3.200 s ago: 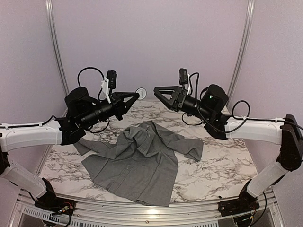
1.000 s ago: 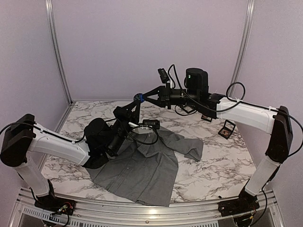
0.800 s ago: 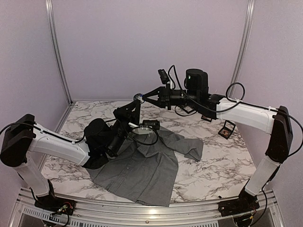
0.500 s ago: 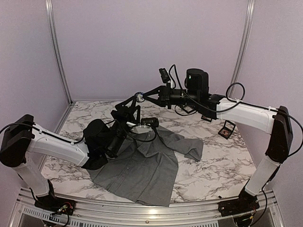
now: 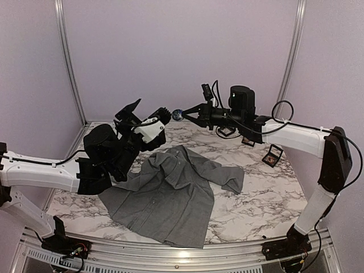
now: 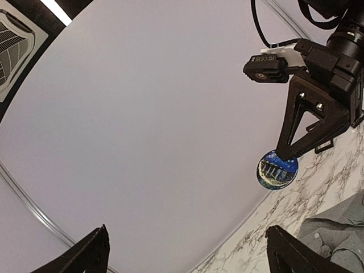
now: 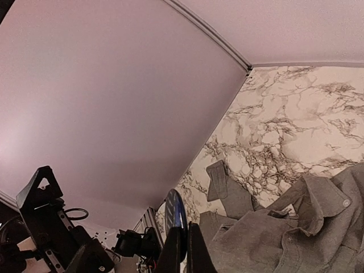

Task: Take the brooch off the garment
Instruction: Place the brooch in the brooch box.

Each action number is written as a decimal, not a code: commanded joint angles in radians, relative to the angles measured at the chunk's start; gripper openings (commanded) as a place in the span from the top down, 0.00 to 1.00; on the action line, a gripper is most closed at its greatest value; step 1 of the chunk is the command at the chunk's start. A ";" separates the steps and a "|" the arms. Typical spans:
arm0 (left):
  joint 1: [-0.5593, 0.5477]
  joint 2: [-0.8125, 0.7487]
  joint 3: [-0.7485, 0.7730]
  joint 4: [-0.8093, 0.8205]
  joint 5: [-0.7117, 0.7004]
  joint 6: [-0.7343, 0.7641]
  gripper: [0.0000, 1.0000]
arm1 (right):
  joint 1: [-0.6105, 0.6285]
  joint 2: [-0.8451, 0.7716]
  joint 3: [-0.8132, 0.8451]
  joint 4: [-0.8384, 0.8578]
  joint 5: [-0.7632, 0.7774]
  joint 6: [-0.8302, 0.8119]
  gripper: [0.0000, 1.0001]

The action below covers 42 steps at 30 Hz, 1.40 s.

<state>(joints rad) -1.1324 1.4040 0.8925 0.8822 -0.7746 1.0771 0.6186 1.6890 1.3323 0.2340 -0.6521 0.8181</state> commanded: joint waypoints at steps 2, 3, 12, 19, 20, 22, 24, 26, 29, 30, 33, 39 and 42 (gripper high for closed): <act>0.004 -0.051 0.100 -0.366 0.007 -0.405 0.01 | -0.067 0.030 -0.031 0.041 0.027 -0.016 1.00; 0.008 -0.058 0.115 -0.408 0.029 -0.460 0.01 | -0.080 0.034 -0.037 0.040 0.040 -0.021 1.00; 0.139 -0.150 0.186 -0.671 0.327 -0.874 0.01 | -0.238 0.096 -0.105 0.133 0.145 0.006 1.00; 0.214 -0.231 0.145 -0.719 0.470 -0.999 0.01 | -0.331 0.209 -0.063 0.190 0.227 0.020 1.00; 0.222 -0.239 0.141 -0.731 0.484 -1.006 0.01 | -0.339 0.229 -0.050 0.192 0.239 0.020 1.00; 0.238 -0.253 0.134 -0.748 0.506 -1.025 0.01 | -0.355 0.266 -0.028 0.195 0.261 0.022 1.00; 0.252 -0.269 0.116 -0.749 0.529 -1.043 0.01 | -0.368 0.303 -0.010 0.204 0.279 0.026 1.00; 0.261 -0.284 0.097 -0.744 0.541 -1.057 0.01 | -0.381 0.339 0.008 0.208 0.301 0.031 1.00; 0.272 -0.297 0.078 -0.745 0.561 -1.068 0.01 | -0.399 0.400 0.030 0.233 0.328 0.048 1.00; 0.275 -0.303 0.069 -0.745 0.564 -1.068 0.01 | -0.405 0.421 0.041 0.235 0.339 0.054 1.00; 0.281 -0.320 0.050 -0.746 0.576 -1.069 0.01 | -0.420 0.482 0.086 0.241 0.360 0.069 1.00; 0.303 -0.349 0.021 -0.746 0.581 -1.068 0.01 | -0.428 0.583 0.208 0.211 0.418 0.080 1.00; 0.316 -0.359 0.013 -0.746 0.590 -1.069 0.01 | -0.431 0.624 0.257 0.184 0.459 0.103 1.00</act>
<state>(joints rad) -0.8356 1.0756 0.9253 0.1459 -0.2077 0.0170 0.1955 2.2730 1.5021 0.4374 -0.2665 0.8909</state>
